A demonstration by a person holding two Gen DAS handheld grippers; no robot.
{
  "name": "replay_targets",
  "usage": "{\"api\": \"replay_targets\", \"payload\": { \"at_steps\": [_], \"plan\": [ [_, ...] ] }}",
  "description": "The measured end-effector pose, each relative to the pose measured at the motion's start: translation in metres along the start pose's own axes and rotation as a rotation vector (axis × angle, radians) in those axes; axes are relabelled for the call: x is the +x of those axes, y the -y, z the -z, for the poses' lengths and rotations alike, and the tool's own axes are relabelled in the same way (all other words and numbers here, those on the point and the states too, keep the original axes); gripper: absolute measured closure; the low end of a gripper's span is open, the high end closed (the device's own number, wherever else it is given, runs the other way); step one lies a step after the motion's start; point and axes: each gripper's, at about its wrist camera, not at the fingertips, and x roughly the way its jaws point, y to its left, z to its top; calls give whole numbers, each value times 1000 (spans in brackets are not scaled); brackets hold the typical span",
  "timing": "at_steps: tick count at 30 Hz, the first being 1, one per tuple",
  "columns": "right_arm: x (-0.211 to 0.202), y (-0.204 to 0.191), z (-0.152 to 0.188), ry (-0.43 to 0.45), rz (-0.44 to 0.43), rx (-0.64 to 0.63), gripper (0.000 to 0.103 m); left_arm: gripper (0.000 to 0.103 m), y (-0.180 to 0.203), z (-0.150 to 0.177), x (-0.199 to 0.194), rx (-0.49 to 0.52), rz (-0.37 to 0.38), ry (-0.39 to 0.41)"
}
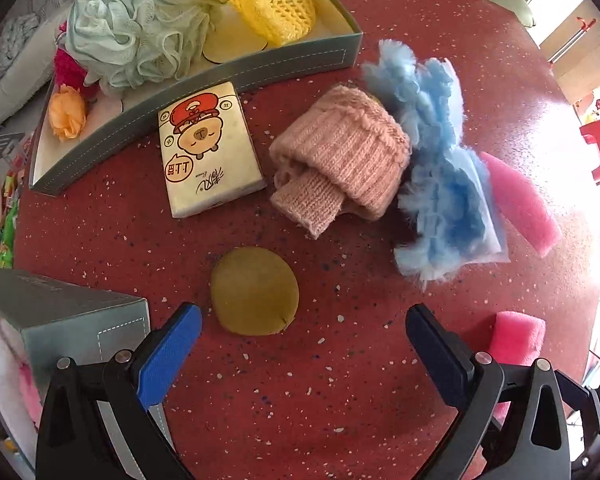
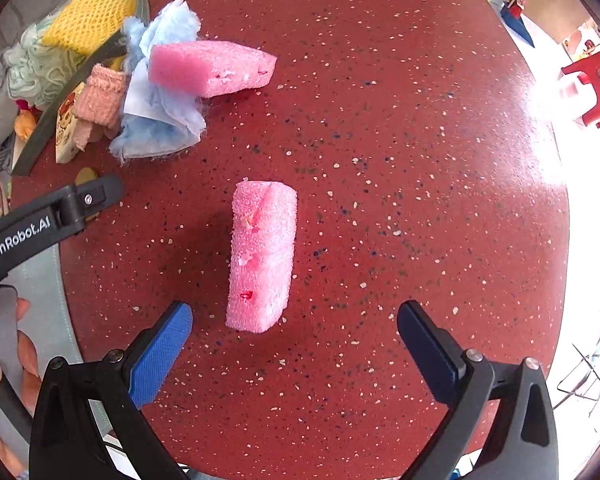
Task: Organize soft objects
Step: 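Move both tools away from the box toward the sponges on the table, then grasp the yellow round sponge with left tool while right tool grasps pink sponge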
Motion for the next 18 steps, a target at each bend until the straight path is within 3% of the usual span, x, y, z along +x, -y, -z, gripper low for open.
{"api": "replay_targets", "payload": {
  "at_steps": [6, 8, 14, 16, 17, 18],
  "plan": [
    [14, -7, -9, 9, 18, -44, 1, 0, -4, -10, 22, -50, -57, -9],
    [19, -10, -14, 10, 27, -60, 1, 0, -12, -12, 30, -92, -16, -26],
    [32, -20, -24, 2, 46, -88, 5, 0, -13, -6, 28, -96, -16, 13],
    [32, -22, -24, 3, 98, -100, 15, 0, -11, -2, 27, -96, -14, 13],
    [29, -30, -23, 17, 114, -107, 29, 0, -11, -1, 27, -96, -13, 1],
    [25, -30, -22, 35, 117, -115, 53, 0, -11, 0, 28, -94, -12, -14]
  ]
}}
